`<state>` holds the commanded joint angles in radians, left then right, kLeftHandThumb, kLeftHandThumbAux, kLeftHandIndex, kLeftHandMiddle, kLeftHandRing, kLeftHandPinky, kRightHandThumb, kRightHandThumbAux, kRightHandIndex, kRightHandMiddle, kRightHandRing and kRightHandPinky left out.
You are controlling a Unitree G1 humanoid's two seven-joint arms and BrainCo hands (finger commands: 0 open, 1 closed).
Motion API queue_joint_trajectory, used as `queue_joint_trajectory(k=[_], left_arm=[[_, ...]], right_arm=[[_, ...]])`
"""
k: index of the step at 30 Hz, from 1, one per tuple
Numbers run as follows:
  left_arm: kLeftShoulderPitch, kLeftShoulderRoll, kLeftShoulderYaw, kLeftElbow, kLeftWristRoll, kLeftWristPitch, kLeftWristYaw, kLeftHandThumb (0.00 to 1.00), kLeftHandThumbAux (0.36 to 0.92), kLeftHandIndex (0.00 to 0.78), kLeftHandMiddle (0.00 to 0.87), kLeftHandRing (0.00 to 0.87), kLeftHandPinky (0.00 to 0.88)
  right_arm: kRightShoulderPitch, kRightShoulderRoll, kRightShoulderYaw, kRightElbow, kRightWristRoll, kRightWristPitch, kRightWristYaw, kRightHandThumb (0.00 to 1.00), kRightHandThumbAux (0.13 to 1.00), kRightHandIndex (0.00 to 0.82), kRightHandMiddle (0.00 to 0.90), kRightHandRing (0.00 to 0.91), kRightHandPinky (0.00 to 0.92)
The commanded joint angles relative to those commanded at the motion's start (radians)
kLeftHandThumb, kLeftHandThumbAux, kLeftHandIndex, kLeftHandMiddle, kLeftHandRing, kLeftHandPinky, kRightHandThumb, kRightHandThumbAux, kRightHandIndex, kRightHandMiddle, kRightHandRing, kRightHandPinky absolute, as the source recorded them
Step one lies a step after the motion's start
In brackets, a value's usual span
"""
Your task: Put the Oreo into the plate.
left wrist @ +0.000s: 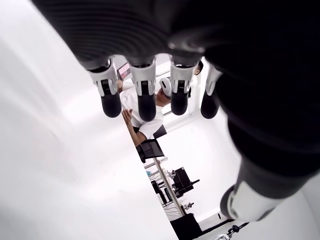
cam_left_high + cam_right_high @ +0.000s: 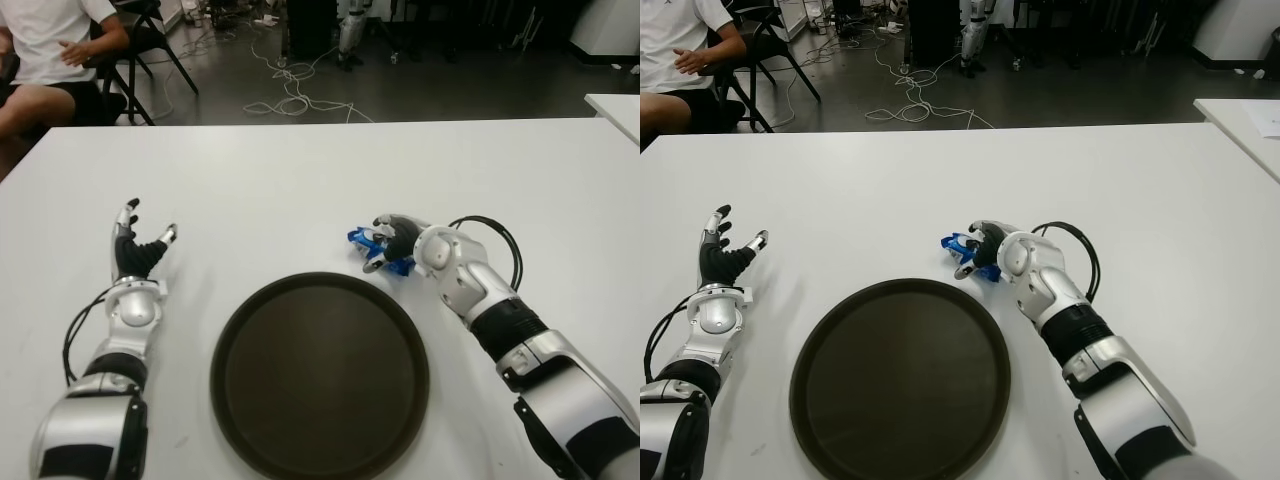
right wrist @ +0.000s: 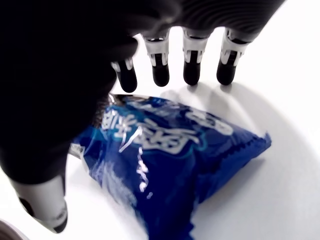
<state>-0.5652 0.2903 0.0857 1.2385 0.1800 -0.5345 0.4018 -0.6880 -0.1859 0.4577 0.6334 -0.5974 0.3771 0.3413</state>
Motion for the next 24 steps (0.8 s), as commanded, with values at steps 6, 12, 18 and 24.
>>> queue_joint_trajectory(k=[6, 12, 18, 24], left_arm=[[0.002, 0.0, 0.0, -0.002, 0.001, -0.004, 0.002, 0.0, 0.749, 0.065, 0.084, 0.056, 0.031], [0.004, -0.001, 0.003, -0.006, -0.003, -0.008, -0.003, 0.0, 0.741, 0.058, 0.076, 0.045, 0.023], [0.004, -0.002, 0.005, -0.008, -0.005, -0.006, -0.006, 0.0, 0.745, 0.057, 0.08, 0.053, 0.036], [0.002, 0.0, 0.004, -0.007, -0.003, 0.002, -0.006, 0.0, 0.759, 0.057, 0.08, 0.055, 0.031]], right_arm=[[-0.006, 0.001, 0.004, 0.011, -0.002, 0.003, -0.002, 0.0, 0.7, 0.065, 0.095, 0.049, 0.0], [-0.003, 0.0, 0.0, 0.011, 0.002, 0.002, -0.005, 0.0, 0.699, 0.067, 0.096, 0.051, 0.0], [0.0, -0.004, 0.003, 0.014, 0.002, -0.006, -0.015, 0.0, 0.697, 0.065, 0.091, 0.054, 0.0], [-0.006, -0.005, 0.01, 0.028, -0.005, 0.005, -0.019, 0.0, 0.699, 0.063, 0.085, 0.05, 0.0]])
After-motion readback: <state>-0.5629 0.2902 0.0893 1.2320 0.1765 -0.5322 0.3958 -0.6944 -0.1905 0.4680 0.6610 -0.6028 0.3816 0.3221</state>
